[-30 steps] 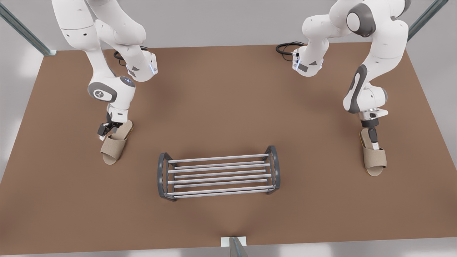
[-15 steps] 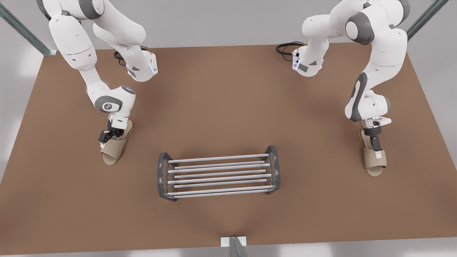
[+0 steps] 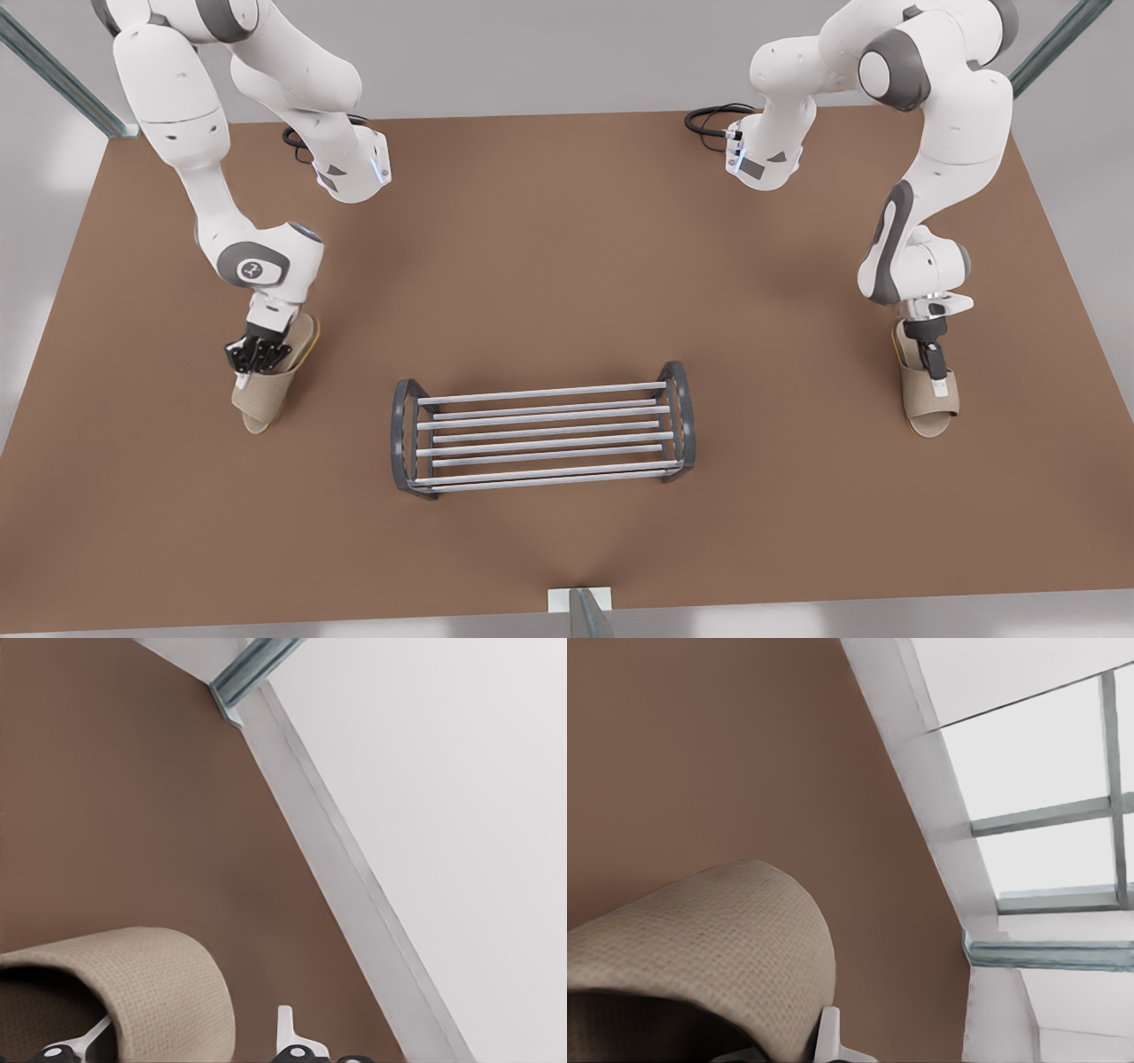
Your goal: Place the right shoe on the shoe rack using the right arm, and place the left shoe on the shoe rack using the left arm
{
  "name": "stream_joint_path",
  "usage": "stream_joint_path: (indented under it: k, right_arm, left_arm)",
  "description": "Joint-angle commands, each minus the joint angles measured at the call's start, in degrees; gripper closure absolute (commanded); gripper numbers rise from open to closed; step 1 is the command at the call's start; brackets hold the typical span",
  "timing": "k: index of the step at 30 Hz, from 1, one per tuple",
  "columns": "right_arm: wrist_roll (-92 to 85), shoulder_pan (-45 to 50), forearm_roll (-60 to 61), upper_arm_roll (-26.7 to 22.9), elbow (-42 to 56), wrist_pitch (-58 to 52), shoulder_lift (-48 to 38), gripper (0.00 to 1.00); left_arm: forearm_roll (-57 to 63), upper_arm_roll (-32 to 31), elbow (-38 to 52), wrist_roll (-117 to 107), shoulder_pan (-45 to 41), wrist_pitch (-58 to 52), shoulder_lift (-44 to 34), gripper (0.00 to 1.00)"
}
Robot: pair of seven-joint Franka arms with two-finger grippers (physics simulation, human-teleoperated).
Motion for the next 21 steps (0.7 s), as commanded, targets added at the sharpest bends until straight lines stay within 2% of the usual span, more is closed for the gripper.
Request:
stream_joint_path:
  k: [1,2,3,5,7,10,12,13,14,15,16,17,19,21]
  right_arm:
    - [7.75,0.08,0.41,0.02,1.54,5.69,-2.24,0.73]
    - [6.52,0.08,0.41,-0.07,3.46,10.51,-4.08,0.79]
    - [2.74,-0.01,0.59,-0.60,4.96,13.24,-5.67,0.79]
    - [-4.20,0.08,1.91,-2.97,9.88,22.74,-8.65,0.79]
    - [-6.93,2.54,2.00,-2.97,14.80,27.49,-9.71,0.79]
    - [-9.04,13.78,6.46,-5.43,18.94,28.28,-10.50,0.79]
    - [-15.10,20.29,18.42,-5.43,20.08,27.32,-11.12,0.79]
    - [-19.66,23.63,25.27,-5.17,20.69,23.19,-10.86,0.79]
    - [-27.29,26.09,36.05,-2.90,21.57,16.36,-9.89,0.79]
    - [-41.61,28.90,55.64,2.11,27.27,4.05,-6.47,0.79]
    - [-46.04,31.97,62.02,5.71,33.60,-7.63,-2.69,0.79]
    - [-46.22,33.65,62.20,8.09,36.68,-14.67,-0.50,0.79]
    - [-50.79,41.03,62.73,8.80,48.37,-24.80,6.81,0.79]
    - [-51.14,43.67,62.73,8.89,53.21,-27.27,9.09,0.79]
  left_arm:
    - [-2.13,-0.01,-0.04,-1.70,0.01,1.95,-0.12,0.16]
    - [-2.22,-0.01,-0.04,-1.70,0.01,1.95,-0.12,0.16]
    - [-2.31,-0.01,-0.04,-1.87,0.01,1.95,-0.03,0.36]
    - [-2.31,-0.01,-0.04,-1.87,0.01,1.86,0.15,0.35]
    - [-2.31,-0.01,0.05,-1.96,0.09,1.86,0.32,0.35]
    - [-2.40,-0.09,0.05,-2.05,0.09,1.86,0.59,0.36]
    - [-2.40,-0.09,0.05,-2.05,0.09,1.86,0.59,0.36]
    - [-2.40,-0.09,0.05,-2.05,0.09,1.86,0.59,0.39]
    - [-2.40,-0.09,0.14,-2.05,0.09,1.86,0.59,0.42]
    - [-2.40,-0.09,0.14,-2.05,0.09,1.86,0.50,0.42]
    - [-2.40,-0.09,0.05,-2.05,0.09,1.86,0.41,0.42]
    - [-2.40,-0.09,0.05,-2.05,0.09,1.95,0.32,0.42]
    - [-2.40,-0.09,0.13,-2.05,0.09,1.86,0.41,0.45]
    - [-2.40,-0.09,0.14,-2.05,0.09,1.86,0.41,0.48]
